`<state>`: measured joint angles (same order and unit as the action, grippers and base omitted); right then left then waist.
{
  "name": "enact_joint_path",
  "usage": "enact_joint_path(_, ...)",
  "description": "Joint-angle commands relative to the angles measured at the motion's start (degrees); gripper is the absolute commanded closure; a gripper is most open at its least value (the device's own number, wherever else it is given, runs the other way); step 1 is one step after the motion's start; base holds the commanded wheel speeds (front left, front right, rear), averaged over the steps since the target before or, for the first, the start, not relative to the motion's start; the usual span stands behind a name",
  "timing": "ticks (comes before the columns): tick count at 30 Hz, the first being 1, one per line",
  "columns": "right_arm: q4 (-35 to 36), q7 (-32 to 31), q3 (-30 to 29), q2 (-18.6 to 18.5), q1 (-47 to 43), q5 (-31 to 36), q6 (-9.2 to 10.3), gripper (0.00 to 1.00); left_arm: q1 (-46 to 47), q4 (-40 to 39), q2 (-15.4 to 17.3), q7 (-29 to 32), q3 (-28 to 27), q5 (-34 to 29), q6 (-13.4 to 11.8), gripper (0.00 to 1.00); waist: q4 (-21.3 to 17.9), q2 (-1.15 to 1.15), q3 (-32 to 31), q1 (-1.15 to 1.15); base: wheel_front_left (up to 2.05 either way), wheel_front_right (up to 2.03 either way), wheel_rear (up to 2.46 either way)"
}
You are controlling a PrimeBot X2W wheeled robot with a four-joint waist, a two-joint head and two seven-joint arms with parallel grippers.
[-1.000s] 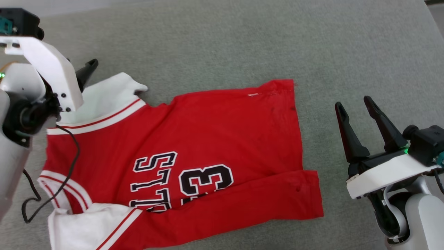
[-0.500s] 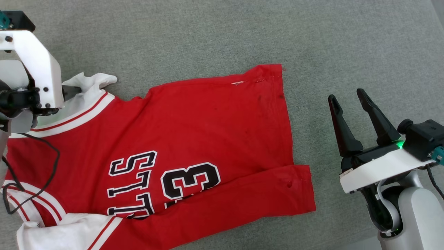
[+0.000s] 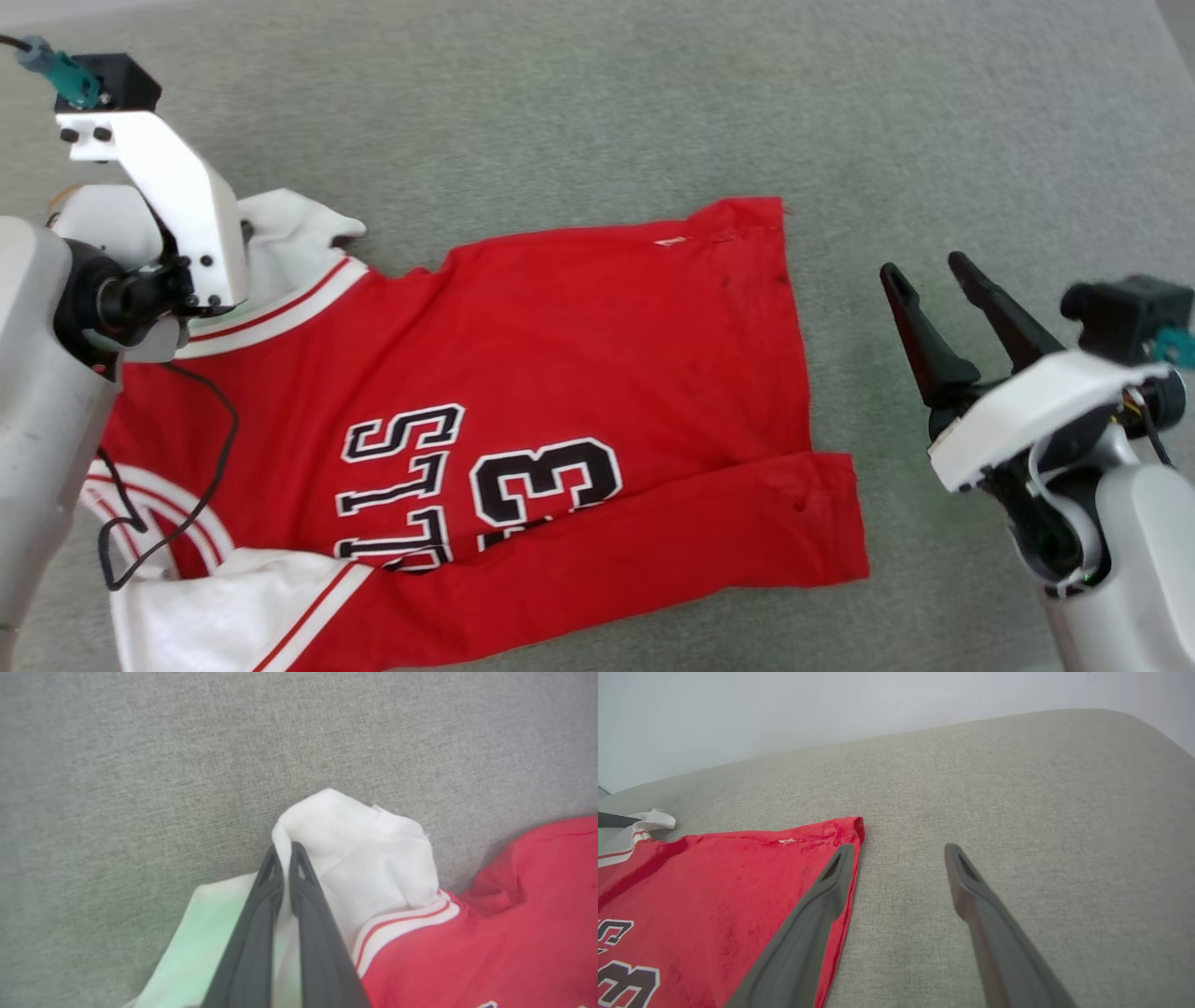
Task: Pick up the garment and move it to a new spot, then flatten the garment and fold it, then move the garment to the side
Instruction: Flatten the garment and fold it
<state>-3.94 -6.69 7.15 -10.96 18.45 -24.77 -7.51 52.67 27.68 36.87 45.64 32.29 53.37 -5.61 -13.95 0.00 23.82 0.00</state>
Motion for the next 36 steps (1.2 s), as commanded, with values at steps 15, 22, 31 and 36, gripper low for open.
enact_joint_path(15, -20.0, -28.1, 3.5, -6.3, 21.4, -8.5, 0.04, 0.0, 2.9, -10.1, -4.9, -9.1, 0.9, -3.3, 1.8, 1.0, 11.4, 0.0, 1.7, 0.0, 0.0, 0.0, 0.0)
enact_joint_path(22, -29.5, -35.7, 6.8, -5.6, 24.9, -8.2, 0.05, 0.0, 2.8, -11.1, -5.8, -10.7, 1.4, -3.7, 2.2, 1.0, 13.0, 0.0, 3.2, 0.0, 0.0, 0.0, 0.0)
enact_joint_path(31, -29.7, -35.9, 9.8, -7.0, 28.1, -8.4, 0.03, 1.0, 0.5, -9.6, -6.3, -13.9, 0.7, -2.7, 2.8, 1.0, 14.1, 0.0, 1.3, 0.0, 0.0, 0.0, 0.0)
enact_joint_path(36, -26.2, -31.9, 8.8, -9.4, 27.8, -8.2, 0.04, 1.0, -2.5, -9.1, -6.1, -17.2, -0.3, -1.8, 3.4, 1.0, 14.5, 0.0, -2.6, 0.0, 0.0, 0.0, 0.0)
